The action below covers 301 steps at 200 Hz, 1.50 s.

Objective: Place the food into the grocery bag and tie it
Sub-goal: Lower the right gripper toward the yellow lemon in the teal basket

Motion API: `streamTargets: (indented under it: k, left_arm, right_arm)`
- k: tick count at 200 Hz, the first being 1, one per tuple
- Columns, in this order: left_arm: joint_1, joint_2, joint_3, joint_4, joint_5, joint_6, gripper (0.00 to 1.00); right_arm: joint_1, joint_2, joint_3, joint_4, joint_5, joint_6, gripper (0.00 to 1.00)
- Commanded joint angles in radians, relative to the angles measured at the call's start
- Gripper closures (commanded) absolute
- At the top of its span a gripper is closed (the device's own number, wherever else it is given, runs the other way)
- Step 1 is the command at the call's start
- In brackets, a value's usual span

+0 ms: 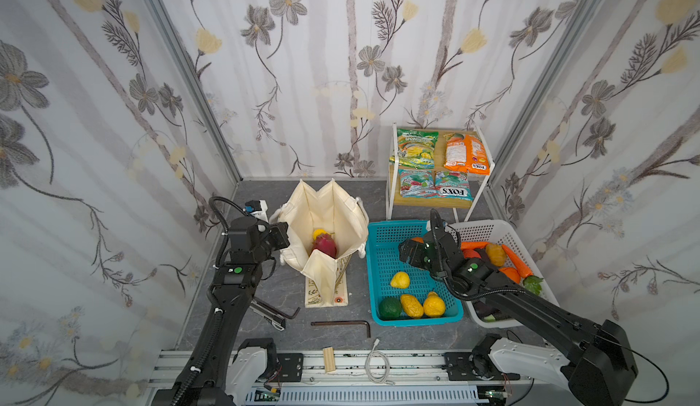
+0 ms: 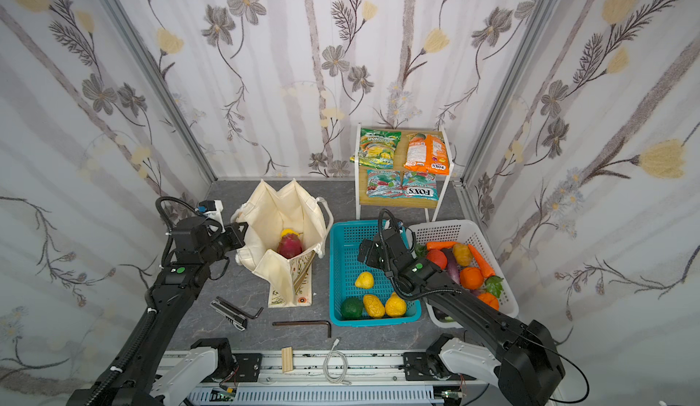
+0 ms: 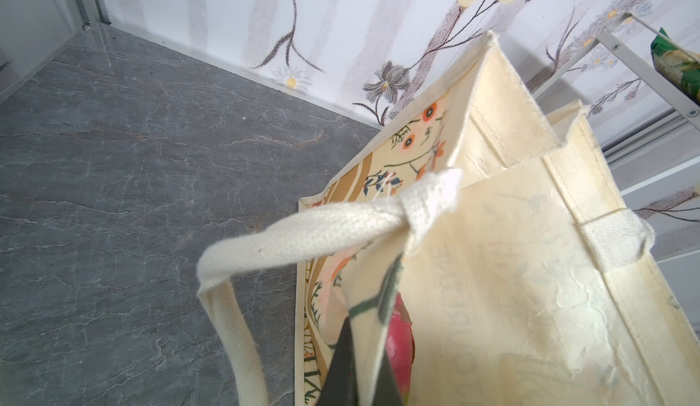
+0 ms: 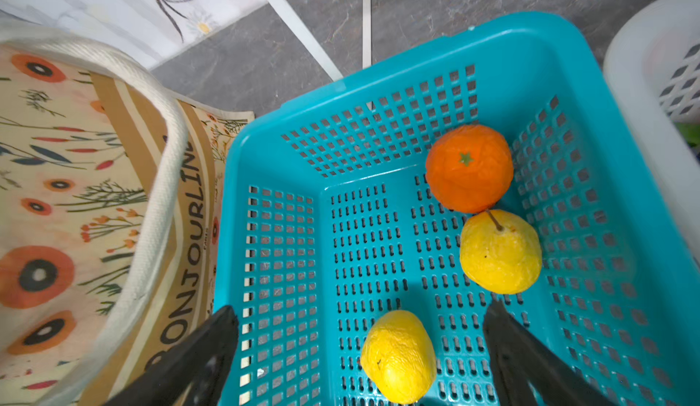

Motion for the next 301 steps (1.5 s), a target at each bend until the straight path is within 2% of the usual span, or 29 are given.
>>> streamTargets:
  k: [1,51,80,134,191,268,301]
  left_arm:
    - [0.001,-0.005,0.004,0.019,-0.002,0.003,1.00]
    - [0.001,-0.007,0.005,0.019,-0.002,0.003,1.00]
    - [0.000,-0.007,0.004,0.019,-0.003,0.003,1.00]
    - [0.000,-0.008,0.004,0.019,-0.004,0.003,1.00]
    - [0.000,-0.005,0.005,0.019,-0.003,0.003,1.00]
    - [0.001,-0.003,0.006,0.020,0.001,0.003,1.00]
    - [0.000,-0.001,0.006,0.019,0.003,0.003,1.00]
  right_arm:
    - [0.000,0.035,-0.014,0.055,-0.058,0.059,0.01]
    - [0.000,0.144,-0.025,0.074,-0.121,0.091,0.07]
    - [0.002,0.192,-0.054,0.067,-0.117,0.097,0.08]
    - [0.005,0.224,-0.101,0.103,-0.153,0.125,0.06]
    - [0.019,0.256,-0.097,0.136,-0.182,0.132,0.10]
    - [0.050,0.355,-0.040,0.155,-0.199,0.143,0.11]
    - [0.050,0.386,0.048,0.142,-0.189,0.134,0.11]
